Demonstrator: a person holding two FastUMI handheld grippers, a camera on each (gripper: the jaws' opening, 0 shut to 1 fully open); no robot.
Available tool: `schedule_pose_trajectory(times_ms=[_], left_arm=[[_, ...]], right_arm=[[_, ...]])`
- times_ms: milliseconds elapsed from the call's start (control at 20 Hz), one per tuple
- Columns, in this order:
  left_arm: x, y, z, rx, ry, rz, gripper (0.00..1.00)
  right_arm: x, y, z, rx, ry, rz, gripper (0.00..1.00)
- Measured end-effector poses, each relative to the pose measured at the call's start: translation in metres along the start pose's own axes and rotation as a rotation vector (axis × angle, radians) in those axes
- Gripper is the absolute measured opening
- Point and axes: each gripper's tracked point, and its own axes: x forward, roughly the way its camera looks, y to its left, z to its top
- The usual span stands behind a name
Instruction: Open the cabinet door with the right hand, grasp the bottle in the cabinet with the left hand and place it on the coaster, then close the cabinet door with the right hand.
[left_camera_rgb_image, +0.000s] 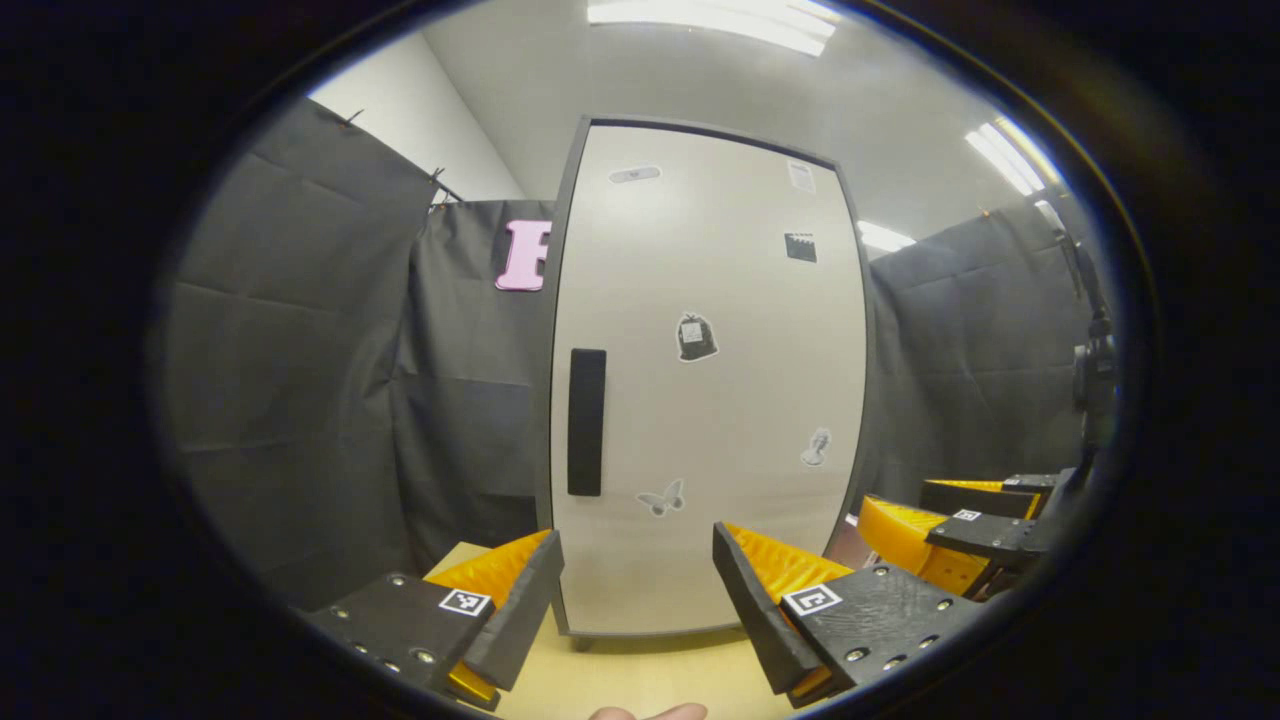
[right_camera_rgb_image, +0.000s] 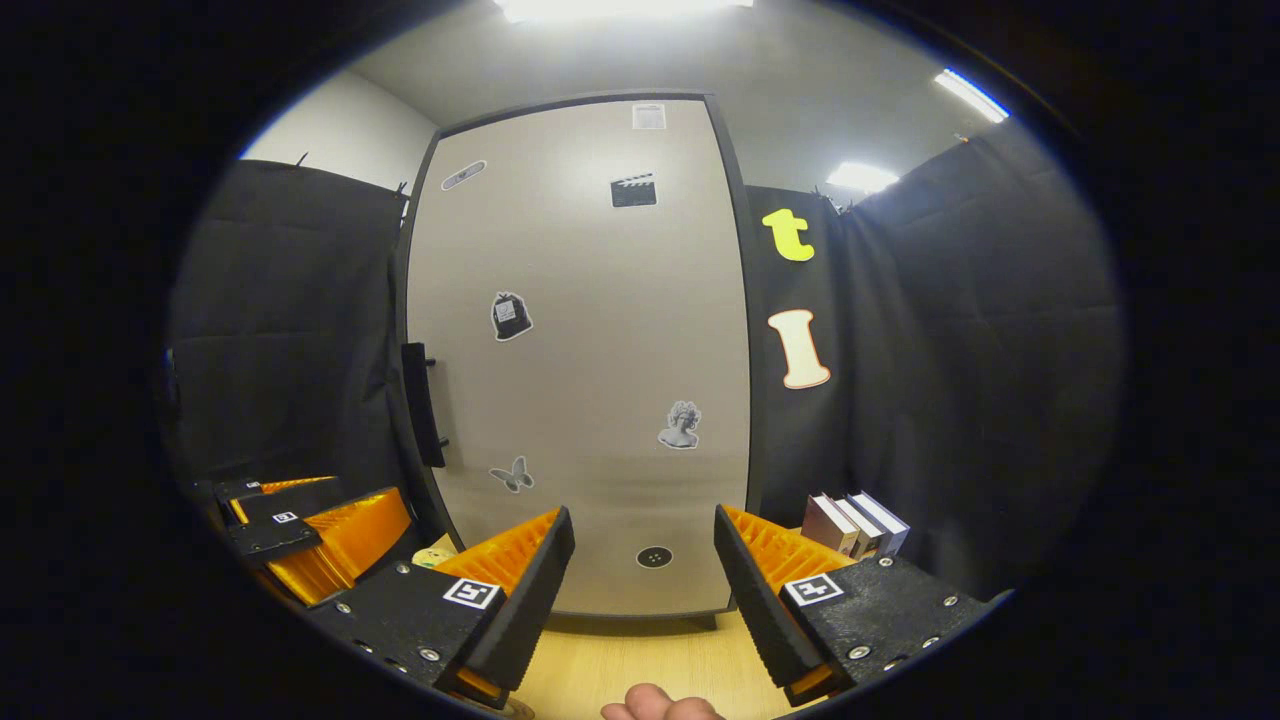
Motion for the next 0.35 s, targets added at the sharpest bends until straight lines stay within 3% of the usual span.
schedule_pose_trajectory(times_ms=[350], left_arm=[[-0.0013, 0.0021, 0.0028, 0.007, -0.007, 0.001, 0.90]], right_arm=[[0.0027, -0.0004, -0.0021, 0.005, 0.002, 0.002, 0.88]])
